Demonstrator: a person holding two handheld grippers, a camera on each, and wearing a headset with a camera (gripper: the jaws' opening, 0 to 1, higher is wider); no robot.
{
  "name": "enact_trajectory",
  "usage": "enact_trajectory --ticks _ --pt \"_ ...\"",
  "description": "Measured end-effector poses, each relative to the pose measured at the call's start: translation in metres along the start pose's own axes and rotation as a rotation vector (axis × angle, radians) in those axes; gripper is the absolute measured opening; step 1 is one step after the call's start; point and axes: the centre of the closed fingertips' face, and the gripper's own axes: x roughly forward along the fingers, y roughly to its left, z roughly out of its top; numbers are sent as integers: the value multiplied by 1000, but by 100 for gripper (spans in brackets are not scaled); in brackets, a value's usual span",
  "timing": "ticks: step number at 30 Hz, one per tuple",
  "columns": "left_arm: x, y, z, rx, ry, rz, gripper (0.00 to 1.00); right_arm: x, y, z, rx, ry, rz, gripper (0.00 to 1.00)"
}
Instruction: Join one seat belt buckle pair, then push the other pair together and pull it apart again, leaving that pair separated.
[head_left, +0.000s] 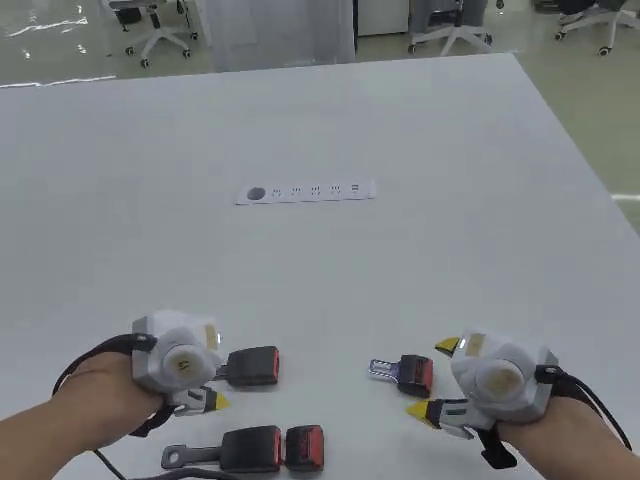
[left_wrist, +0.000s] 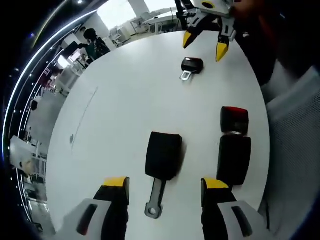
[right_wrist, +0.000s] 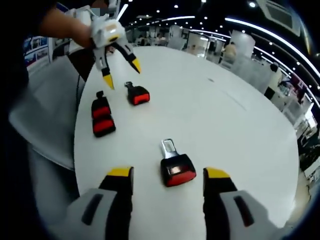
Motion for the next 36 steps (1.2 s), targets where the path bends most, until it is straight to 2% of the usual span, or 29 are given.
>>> enact_trajectory --ticks 5,7,9,12,14,15,17,19,23,27,30,33,36 --pt "-29 -13 -11 -125 -55 40 64 -19 15 8 30 -42 -7 64" --pt "-43 -19 -15 -208 -94 56 66 -27 20 8 43 -54 -9 67" --pt "-54 -26 -19 -261 -120 64 68 -34 24 7 55 -59 -10 68" --pt "-70 -40 -38 -296 -110 73 74 -42 29 6 58 -63 -15 75" --pt "-77 -43 -52 -355 -101 103 80 -48 30 6 58 -68 -24 77" --pt "-79 -46 -57 -374 -101 101 83 -50 31 6 61 -70 -29 78" --pt "-84 -49 -67 -402 -103 107 85 -54 32 4 62 -68 -33 80" --pt "-90 -51 -73 -419 -107 114 89 -60 35 1 69 -64 -34 80" --pt "-101 -51 -74 -445 -120 129 93 -67 39 -3 71 -63 -35 81" --pt "-106 -51 -70 -490 -156 136 100 -71 40 -6 100 -79 -40 90" --pt "-106 -52 -70 -497 -159 144 100 -73 38 -7 100 -75 -60 98" --pt "-108 -54 -68 -501 -172 144 100 -75 37 -7 81 -70 -70 100" --pt "-108 -56 -67 -500 -175 143 100 -75 38 -6 101 -75 -64 100"
